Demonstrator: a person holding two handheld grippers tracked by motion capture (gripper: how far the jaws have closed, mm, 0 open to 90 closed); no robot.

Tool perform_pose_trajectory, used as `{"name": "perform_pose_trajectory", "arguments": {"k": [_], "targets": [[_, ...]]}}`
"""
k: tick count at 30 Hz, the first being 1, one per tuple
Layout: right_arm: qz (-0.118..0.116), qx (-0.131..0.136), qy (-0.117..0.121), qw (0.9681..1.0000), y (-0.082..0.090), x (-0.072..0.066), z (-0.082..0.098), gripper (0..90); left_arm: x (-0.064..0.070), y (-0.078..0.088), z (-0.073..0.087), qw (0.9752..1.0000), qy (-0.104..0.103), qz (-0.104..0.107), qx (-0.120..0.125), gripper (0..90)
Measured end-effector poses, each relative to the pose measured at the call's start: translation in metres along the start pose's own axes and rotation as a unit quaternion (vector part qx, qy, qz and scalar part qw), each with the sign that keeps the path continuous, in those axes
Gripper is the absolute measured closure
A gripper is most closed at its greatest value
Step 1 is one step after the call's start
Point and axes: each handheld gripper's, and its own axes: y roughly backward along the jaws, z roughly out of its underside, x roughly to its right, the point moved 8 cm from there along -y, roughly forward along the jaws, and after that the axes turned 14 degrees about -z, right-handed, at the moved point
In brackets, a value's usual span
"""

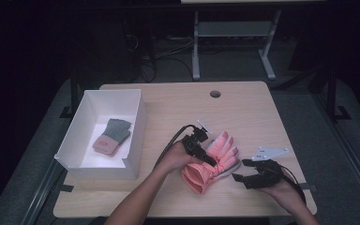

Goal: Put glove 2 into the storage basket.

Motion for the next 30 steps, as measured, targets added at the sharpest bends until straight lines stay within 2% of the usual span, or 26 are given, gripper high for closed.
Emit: {"name": "perform_pose_trajectory", "arguments": {"k": [2, 5, 7, 13, 22, 30], "targets": [[0.0, 0.005, -0.007, 1.0, 0.001, -0.001, -0.001, 25.3, 0.001, 0.003, -0.001, 1.0, 0.006, 0.005, 0.003, 63.5], [0.002, 0.011, -0.004, 0.9999, 0.002, 0.0, -0.002, 22.5, 0.003, 0.009, -0.002, 0.9999, 0.007, 0.002, 0.009, 63.8], [0.003, 0.012, -0.001, 0.9999, 0.002, 0.001, -0.002, 20.9, 0.002, 0.016, -0.003, 0.9999, 0.006, -0.005, 0.015, 63.8], [0.004, 0.007, -0.004, 1.0, -0.001, 0.0, -0.001, 16.9, 0.001, 0.039, -0.008, 0.999, 0.018, -0.002, 0.041, 63.7], [0.008, 0.005, -0.001, 1.0, -0.005, 0.0, -0.002, 13.4, 0.002, 0.082, -0.018, 0.9968, 0.027, -0.026, 0.071, 63.3], [0.01, 0.003, -0.001, 0.9999, -0.007, 0.0, -0.001, 13.2, -0.005, 0.134, -0.023, 0.9932, 0.035, -0.055, 0.097, 63.2]]}}
